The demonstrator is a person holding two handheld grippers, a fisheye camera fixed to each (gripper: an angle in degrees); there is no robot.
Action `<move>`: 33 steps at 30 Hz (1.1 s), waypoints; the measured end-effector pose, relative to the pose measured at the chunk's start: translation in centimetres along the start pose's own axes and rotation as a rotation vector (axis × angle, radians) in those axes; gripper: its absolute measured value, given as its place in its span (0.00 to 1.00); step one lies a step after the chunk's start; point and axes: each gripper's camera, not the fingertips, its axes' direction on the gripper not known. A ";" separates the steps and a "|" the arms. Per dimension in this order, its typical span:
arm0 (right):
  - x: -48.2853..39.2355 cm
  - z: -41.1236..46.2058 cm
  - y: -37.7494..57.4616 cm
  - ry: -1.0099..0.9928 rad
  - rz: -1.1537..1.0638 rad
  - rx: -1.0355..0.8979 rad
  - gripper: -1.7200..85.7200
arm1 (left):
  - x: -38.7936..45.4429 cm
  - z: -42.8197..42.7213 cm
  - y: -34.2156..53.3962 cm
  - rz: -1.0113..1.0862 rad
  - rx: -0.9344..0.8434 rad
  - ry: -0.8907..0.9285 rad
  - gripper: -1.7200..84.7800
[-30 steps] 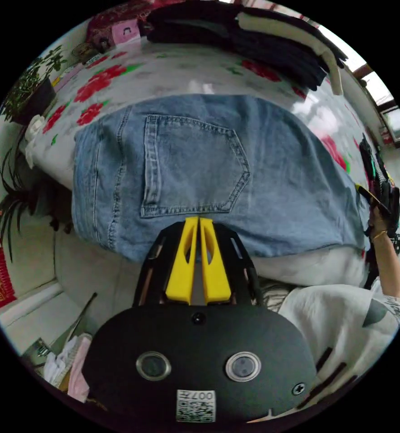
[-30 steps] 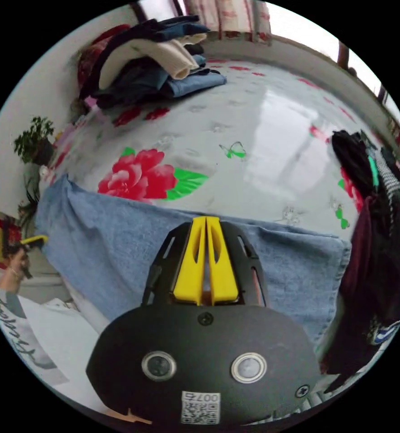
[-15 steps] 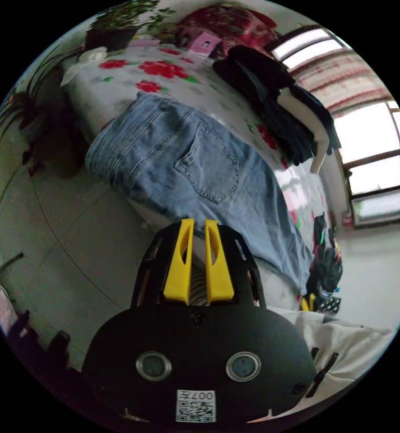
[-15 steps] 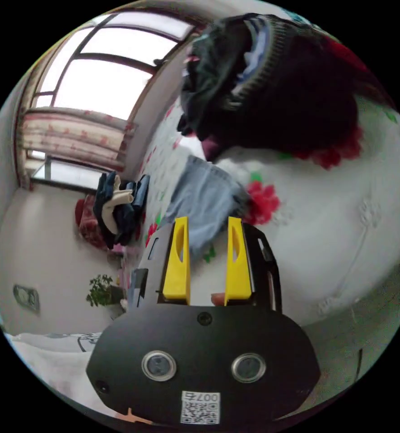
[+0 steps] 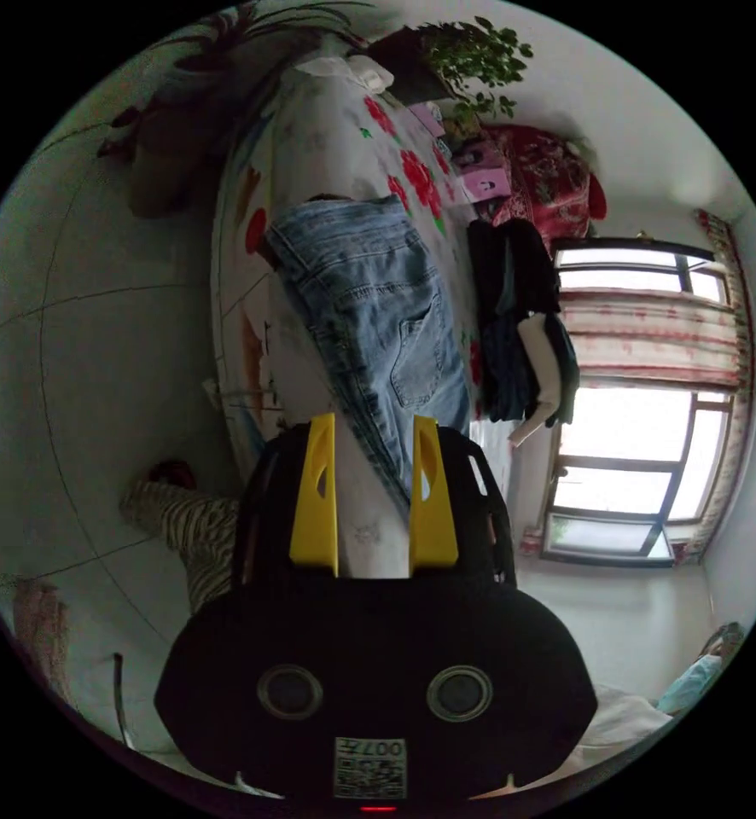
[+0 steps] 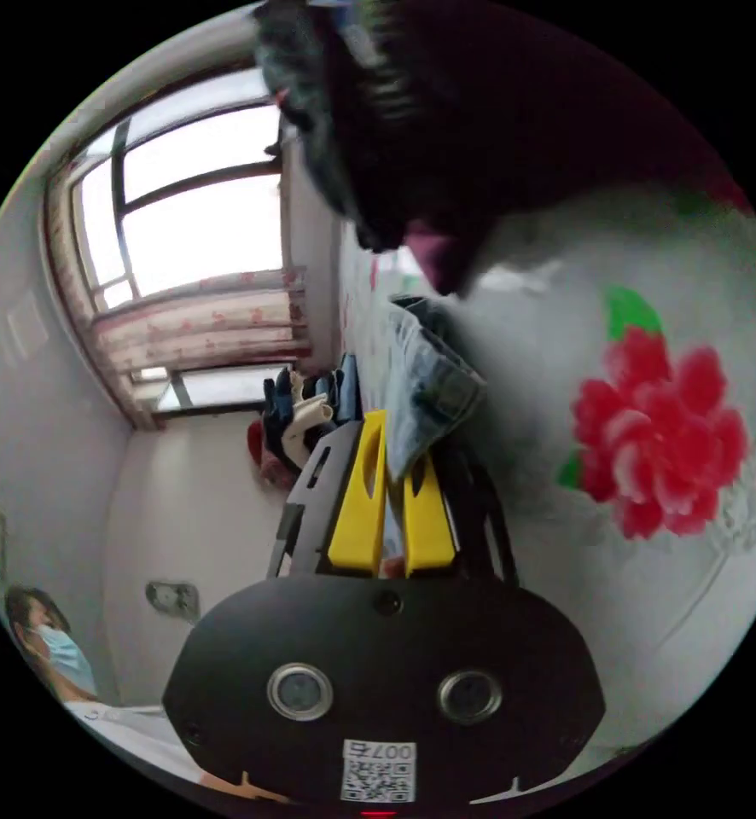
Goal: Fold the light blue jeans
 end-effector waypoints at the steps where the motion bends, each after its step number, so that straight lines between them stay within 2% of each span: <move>1: -3.1 1.1 0.2 0.038 -0.121 -0.060 0.02 | -0.4 -0.2 -0.3 -0.012 0.009 0.009 0.17; 5: -13.0 5.5 3.4 0.103 -0.531 -0.232 0.02 | -2.9 -0.5 -2.5 -0.078 0.062 0.054 0.18; 7: -18.8 9.6 8.3 0.097 -0.808 -0.371 0.02 | -3.8 -0.5 -3.5 -0.097 0.076 0.064 0.19; 10: -22.8 16.3 16.7 0.104 -1.088 -0.584 0.04 | -5.3 -0.3 -5.3 -0.124 0.094 0.089 0.20; 11: -22.9 17.7 18.5 0.112 -1.127 -0.624 0.05 | -5.8 -0.1 -6.1 -0.132 0.096 0.088 0.20; 14: -20.6 25.5 26.7 0.200 -1.224 -0.907 0.08 | -7.1 0.7 -7.8 -0.148 0.099 0.101 0.21; 16: -16.7 30.4 31.5 0.378 -1.193 -1.246 0.08 | -8.1 1.4 -8.8 -0.168 0.097 0.115 0.21; 18: -15.3 30.9 32.8 0.405 -1.141 -1.329 0.09 | -9.4 2.4 -9.8 -0.196 0.103 0.141 0.22; 23: -15.3 29.6 30.6 0.433 -1.046 -1.213 0.10 | -12.0 4.8 -11.2 -0.233 0.114 0.184 0.22; 25: -14.9 28.7 28.6 0.411 -0.911 -1.139 0.10 | -12.6 5.7 -11.5 -0.249 0.116 0.191 0.20; 28: -14.8 27.1 27.0 0.414 -0.840 -1.015 0.10 | -11.8 6.9 -11.4 -0.227 0.103 0.144 0.14; 31: -14.6 25.3 25.8 0.422 -0.772 -0.907 0.11 | -8.5 7.0 -10.0 -0.071 0.147 0.168 0.09; 33: -14.5 24.1 24.9 0.398 -0.714 -0.847 0.11 | -3.4 7.3 -9.2 0.135 0.113 0.211 0.08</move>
